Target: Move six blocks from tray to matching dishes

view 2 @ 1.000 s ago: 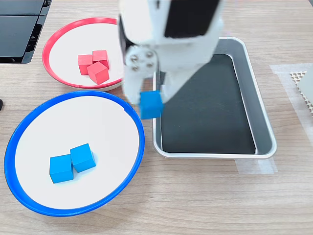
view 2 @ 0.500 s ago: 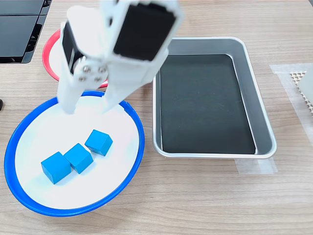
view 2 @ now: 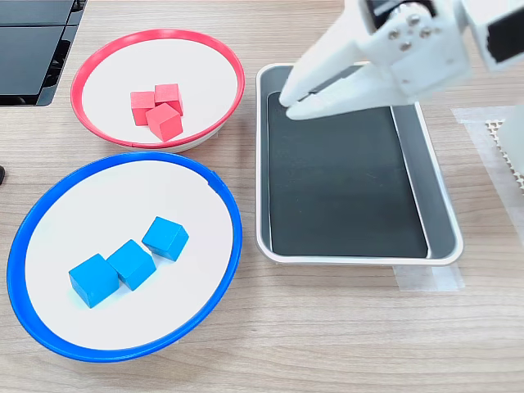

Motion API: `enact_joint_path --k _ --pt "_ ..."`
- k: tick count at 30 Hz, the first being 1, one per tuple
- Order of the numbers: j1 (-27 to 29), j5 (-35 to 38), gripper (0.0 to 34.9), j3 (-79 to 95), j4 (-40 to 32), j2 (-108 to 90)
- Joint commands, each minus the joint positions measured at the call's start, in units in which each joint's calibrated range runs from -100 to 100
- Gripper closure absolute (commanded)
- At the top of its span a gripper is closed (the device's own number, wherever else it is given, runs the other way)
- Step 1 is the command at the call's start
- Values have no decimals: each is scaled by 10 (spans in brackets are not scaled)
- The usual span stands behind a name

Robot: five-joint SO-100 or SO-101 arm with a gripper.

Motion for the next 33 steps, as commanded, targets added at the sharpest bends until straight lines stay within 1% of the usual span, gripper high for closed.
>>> enact_joint_path --k 1,3,5,8,33 --pt "14 1 349 112 42 -174" --pt "16 1 349 134 80 -216" --pt "12 -3 349 134 146 -257" --pt "6 -18 349 134 214 -314" --pt "10 -21 346 134 215 -314"
